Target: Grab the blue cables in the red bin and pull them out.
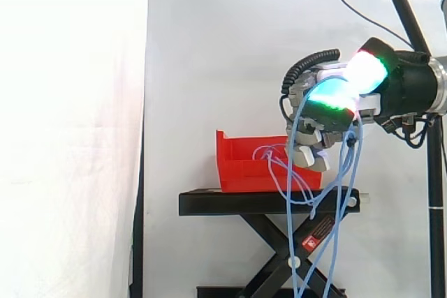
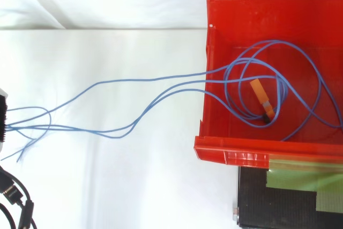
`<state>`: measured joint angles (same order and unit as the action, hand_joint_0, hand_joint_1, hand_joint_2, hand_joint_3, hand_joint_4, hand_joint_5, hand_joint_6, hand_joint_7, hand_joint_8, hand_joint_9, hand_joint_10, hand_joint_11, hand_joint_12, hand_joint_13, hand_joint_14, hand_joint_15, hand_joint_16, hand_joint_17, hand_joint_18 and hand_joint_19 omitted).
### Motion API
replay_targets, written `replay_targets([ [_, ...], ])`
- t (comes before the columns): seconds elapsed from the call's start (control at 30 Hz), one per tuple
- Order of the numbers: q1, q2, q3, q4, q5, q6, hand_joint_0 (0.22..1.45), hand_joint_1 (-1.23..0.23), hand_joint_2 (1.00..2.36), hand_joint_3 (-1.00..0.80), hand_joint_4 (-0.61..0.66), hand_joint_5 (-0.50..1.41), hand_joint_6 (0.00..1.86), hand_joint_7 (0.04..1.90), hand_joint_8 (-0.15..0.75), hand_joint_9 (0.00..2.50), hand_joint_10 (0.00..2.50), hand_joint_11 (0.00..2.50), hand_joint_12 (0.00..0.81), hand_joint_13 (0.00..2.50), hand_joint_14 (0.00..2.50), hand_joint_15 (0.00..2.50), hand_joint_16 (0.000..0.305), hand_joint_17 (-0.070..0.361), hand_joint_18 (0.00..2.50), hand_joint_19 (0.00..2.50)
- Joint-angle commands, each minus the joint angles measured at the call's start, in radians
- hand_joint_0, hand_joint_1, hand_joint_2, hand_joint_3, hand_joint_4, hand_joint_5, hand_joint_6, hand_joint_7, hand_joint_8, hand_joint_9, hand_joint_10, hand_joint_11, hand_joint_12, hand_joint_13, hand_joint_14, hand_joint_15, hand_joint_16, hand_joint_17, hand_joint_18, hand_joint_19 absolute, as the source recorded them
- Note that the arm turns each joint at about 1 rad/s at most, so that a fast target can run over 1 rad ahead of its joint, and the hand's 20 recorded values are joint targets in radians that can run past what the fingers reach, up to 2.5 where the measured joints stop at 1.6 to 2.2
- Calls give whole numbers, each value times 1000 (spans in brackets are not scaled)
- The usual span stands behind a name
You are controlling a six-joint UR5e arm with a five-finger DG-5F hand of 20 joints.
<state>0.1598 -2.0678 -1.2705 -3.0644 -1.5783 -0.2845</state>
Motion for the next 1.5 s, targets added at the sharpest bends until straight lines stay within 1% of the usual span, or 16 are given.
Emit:
replay_targets([
  [0.0,0,0,-1,1,0,0,747,-1031,1000,-1000,173,1054,111,875,201,1094,31,865,319,898,27,691,48,108,807,974],
  [1.47,0,0,0,0,0,0,746,-1025,1000,-1000,173,1054,111,876,202,1099,33,866,320,899,28,684,48,107,808,973],
])
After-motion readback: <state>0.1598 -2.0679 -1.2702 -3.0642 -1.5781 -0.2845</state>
